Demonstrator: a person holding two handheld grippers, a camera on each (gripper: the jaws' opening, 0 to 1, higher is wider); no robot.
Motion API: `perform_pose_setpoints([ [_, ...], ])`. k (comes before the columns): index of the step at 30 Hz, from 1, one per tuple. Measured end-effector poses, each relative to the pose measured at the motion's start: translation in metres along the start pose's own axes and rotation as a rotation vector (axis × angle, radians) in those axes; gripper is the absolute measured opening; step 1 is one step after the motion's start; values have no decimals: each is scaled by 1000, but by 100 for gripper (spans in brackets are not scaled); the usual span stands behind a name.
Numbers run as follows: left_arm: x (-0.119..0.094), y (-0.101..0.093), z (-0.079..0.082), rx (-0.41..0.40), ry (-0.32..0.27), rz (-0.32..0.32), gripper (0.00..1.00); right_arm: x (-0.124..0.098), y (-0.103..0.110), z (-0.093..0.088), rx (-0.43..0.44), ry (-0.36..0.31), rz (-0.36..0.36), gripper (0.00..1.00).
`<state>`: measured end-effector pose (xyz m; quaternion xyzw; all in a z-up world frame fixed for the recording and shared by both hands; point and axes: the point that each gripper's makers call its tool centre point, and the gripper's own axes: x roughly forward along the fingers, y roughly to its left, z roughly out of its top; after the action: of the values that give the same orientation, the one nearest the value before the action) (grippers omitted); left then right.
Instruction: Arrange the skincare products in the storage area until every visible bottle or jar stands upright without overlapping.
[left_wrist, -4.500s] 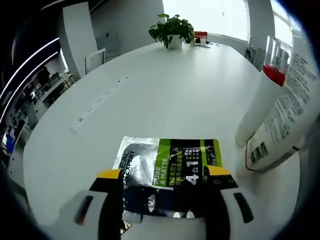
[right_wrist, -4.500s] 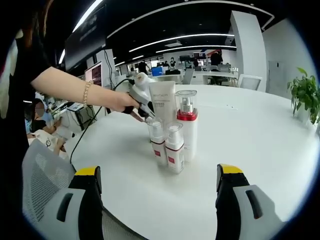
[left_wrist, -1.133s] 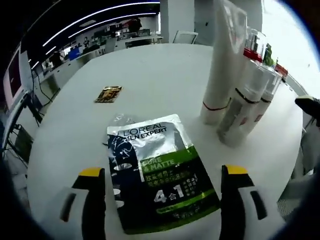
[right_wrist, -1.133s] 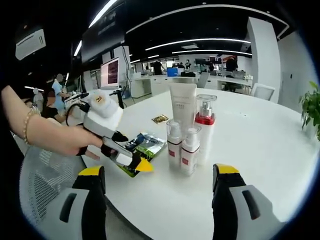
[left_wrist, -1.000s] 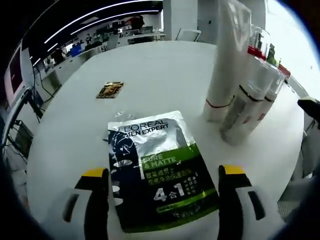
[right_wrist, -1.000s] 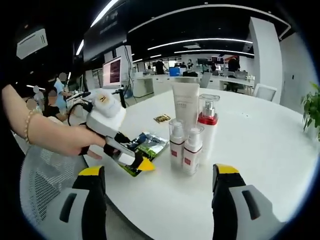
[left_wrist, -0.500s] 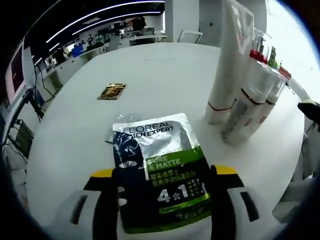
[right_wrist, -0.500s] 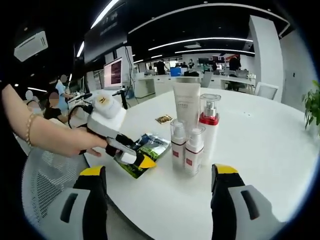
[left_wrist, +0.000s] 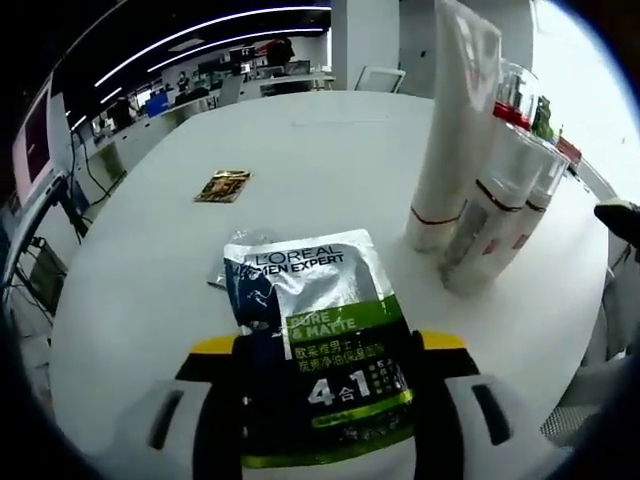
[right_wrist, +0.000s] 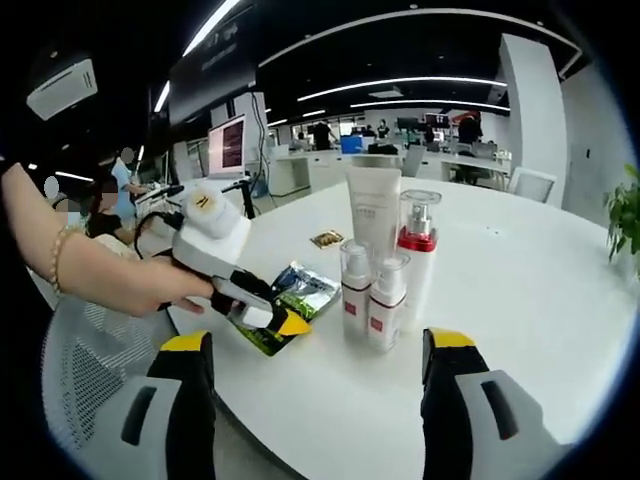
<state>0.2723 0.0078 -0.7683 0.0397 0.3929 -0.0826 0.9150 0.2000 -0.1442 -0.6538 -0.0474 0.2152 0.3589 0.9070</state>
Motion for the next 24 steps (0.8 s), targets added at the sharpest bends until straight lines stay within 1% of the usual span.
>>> perform_pose_setpoints([
  [4, 3, 3, 3, -3, -1, 3, 61, -1, -1, 1, 3, -5, -6, 85],
  [6, -1, 7, 6, -10, -6, 10, 55, 0, -1, 1, 2, -6, -6, 85],
  [7, 1, 12, 6, -11, -6, 13, 52, 1, -1, 0, 2, -5, -5, 85],
  [8, 2, 12, 9, 2, -12, 6, 50, 1, -1, 0, 3, -4, -5, 85],
  [9, -2, 9, 10, 3, -7, 7, 49, 1, 0, 0, 2, -3, -5, 85],
  [13, 0, 13, 17, 14, -4, 0, 43, 1, 0, -1, 3, 1, -5, 85],
  [15, 3, 15, 17, 16, -1, 7, 37, 1, 1, -1, 3, 2, -4, 85],
  [16, 6, 16, 20, 23, 0, 2, 33, 1, 1, 0, 5, 1, -4, 85],
  [17, 8, 20, 23, 23, 1, 5, 28, 1, 1, 0, 5, 3, -4, 85],
  [20, 11, 27, 24, 12, 9, 2, 19, 1, 1, 0, 3, 3, -6, 85],
  [21, 11, 28, 26, 1, 1, -4, 17, 0, 1, 0, 3, 2, -7, 84],
  [24, 9, 29, 32, 15, -24, -2, 9, -1, 2, 3, 4, -15, -5, 84],
])
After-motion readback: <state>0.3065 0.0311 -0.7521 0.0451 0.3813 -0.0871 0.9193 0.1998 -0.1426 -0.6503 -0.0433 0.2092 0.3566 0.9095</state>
